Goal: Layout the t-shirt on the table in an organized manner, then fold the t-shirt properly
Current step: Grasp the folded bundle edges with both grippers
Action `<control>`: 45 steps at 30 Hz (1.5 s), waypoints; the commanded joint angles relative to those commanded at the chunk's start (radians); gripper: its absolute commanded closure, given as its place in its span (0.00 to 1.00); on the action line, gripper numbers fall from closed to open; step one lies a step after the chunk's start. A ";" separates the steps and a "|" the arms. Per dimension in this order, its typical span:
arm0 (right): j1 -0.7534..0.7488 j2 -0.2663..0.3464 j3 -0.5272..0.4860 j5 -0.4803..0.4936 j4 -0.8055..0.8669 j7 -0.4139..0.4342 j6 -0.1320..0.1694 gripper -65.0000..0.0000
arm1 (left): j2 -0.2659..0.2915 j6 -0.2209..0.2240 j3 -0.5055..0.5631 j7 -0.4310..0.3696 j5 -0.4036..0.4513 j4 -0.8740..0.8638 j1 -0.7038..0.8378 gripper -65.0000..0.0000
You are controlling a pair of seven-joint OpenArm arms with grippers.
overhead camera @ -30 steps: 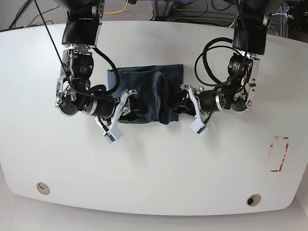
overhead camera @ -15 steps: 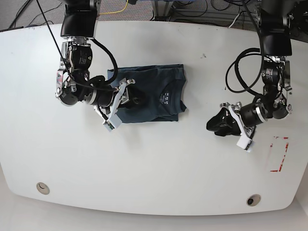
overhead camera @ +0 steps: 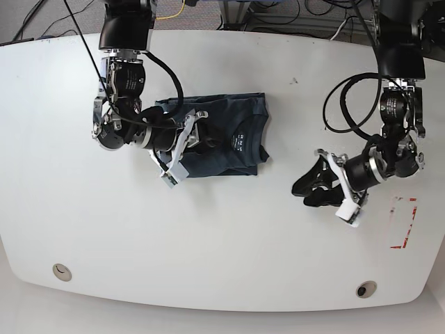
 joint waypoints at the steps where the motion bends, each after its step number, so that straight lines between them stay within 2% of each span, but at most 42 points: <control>1: 0.011 0.008 0.000 -0.017 0.000 0.002 0.000 0.62 | 0.020 0.000 0.008 0.015 -0.005 0.005 0.000 0.63; 4: 0.046 0.034 0.000 -0.069 -0.003 0.021 0.000 0.62 | 0.074 0.000 0.029 0.066 -0.026 0.008 0.015 0.63; 8: 0.072 0.072 -0.006 -0.117 -0.003 0.084 0.011 0.62 | 0.135 0.000 0.063 0.074 -0.032 0.005 0.049 0.63; 12: 0.095 0.092 -0.006 -0.158 -0.005 0.115 0.063 0.62 | 0.163 0.000 0.097 0.074 -0.032 0.005 0.098 0.63; 13: 0.101 0.094 -0.006 -0.178 -0.006 0.127 0.087 0.62 | 0.166 0.000 0.106 0.074 -0.032 0.005 0.114 0.63; 14: 0.101 0.094 -0.006 -0.189 -0.008 0.133 0.095 0.62 | 0.167 0.000 0.110 0.074 -0.032 0.005 0.121 0.63; 16: 0.106 0.094 -0.008 -0.224 -0.023 0.150 0.130 0.62 | 0.167 0.000 0.135 0.072 -0.032 0.005 0.149 0.63; 18: 0.110 0.094 -0.008 -0.255 -0.035 0.166 0.142 0.62 | 0.166 0.000 0.149 0.072 -0.032 0.005 0.166 0.63; 22: 0.104 0.091 -0.018 -0.321 -0.069 0.252 0.142 0.62 | 0.164 0.000 0.153 0.071 -0.028 -0.008 0.196 0.63; 29: 0.080 0.091 -0.103 -0.436 -0.184 0.457 0.142 0.63 | 0.164 -0.002 0.149 0.064 0.058 -0.126 0.203 0.63; 33: 0.072 0.094 -0.123 -0.516 -0.290 0.595 0.142 0.74 | 0.160 -0.003 0.153 0.011 0.095 -0.195 0.203 0.63; 38: 0.037 0.095 -0.121 -0.595 -0.336 0.717 0.142 0.85 | 0.147 -0.003 0.155 -0.025 0.127 -0.258 0.189 0.63; 41: -0.003 0.095 -0.121 -0.620 -0.318 0.732 0.142 0.86 | 0.144 -0.003 0.158 -0.032 0.160 -0.301 0.160 0.63; 45: -0.072 0.107 -0.121 -0.618 -0.235 0.726 0.142 0.86 | 0.144 -0.025 0.173 -0.044 0.219 -0.374 0.103 0.63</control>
